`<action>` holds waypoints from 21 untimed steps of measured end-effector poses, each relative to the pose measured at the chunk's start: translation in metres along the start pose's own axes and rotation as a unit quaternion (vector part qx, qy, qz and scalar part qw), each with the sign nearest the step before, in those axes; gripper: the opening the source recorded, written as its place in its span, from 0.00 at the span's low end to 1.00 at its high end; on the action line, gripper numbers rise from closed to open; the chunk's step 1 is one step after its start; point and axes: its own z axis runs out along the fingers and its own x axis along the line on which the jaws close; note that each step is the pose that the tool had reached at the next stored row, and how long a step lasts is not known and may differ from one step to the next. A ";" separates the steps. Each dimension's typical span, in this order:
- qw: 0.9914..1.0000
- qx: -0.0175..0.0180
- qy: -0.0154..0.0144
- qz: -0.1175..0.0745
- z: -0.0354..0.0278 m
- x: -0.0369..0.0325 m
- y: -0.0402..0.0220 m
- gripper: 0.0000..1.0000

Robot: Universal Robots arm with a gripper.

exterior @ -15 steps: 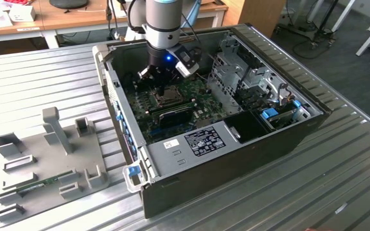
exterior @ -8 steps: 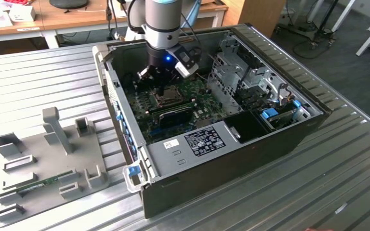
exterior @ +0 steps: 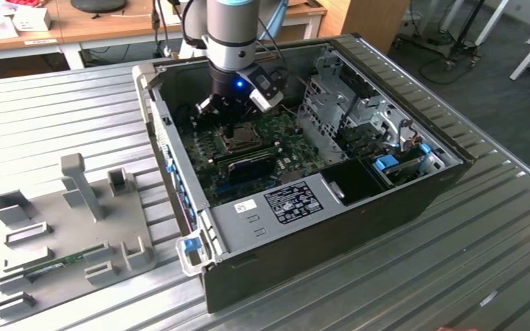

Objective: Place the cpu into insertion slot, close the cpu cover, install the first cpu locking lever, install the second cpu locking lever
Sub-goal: 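Close the cpu cover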

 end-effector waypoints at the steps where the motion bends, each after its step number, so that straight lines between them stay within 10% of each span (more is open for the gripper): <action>1: 1.000 0.000 0.000 0.000 0.0003 0.0000 0.0002 0.10; 21: 1.000 0.000 0.000 0.000 0.0041 0.0001 0.0015 0.10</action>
